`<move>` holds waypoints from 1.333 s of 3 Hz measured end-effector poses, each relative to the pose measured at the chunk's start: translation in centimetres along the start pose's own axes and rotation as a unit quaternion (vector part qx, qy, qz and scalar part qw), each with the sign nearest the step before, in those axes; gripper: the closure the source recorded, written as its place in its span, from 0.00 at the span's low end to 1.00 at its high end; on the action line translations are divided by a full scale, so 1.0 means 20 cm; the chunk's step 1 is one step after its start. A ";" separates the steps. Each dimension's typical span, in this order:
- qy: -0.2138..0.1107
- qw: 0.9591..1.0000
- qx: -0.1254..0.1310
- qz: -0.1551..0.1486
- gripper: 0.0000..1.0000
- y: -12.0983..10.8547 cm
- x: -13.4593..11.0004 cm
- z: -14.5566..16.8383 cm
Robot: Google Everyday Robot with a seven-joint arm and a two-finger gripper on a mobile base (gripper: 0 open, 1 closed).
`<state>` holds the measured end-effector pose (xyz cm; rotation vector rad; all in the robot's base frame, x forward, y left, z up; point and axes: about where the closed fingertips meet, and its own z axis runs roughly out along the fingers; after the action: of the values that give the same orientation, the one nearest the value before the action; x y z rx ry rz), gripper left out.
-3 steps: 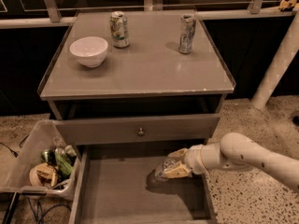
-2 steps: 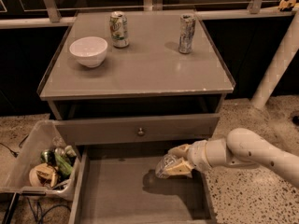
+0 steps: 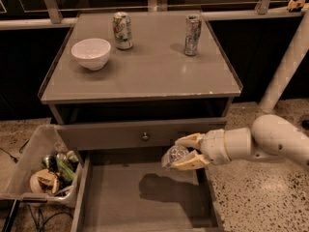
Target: Pick blue plastic bottle from middle drawer and place on counter
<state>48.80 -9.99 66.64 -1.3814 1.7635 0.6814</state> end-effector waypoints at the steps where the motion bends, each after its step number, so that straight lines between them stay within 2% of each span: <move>1: -0.005 0.999 0.009 -0.034 1.00 -0.06 -0.25 -0.19; 2: -0.005 0.998 0.034 -0.057 1.00 -0.23 -0.55 -0.39; 4: -0.003 0.997 0.034 -0.063 1.00 -0.22 -0.56 -0.40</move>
Offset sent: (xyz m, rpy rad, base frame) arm 0.0678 -0.0288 0.2130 -0.0536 -0.1784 -0.0189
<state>52.18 -11.27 80.61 -1.4297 1.6636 0.5517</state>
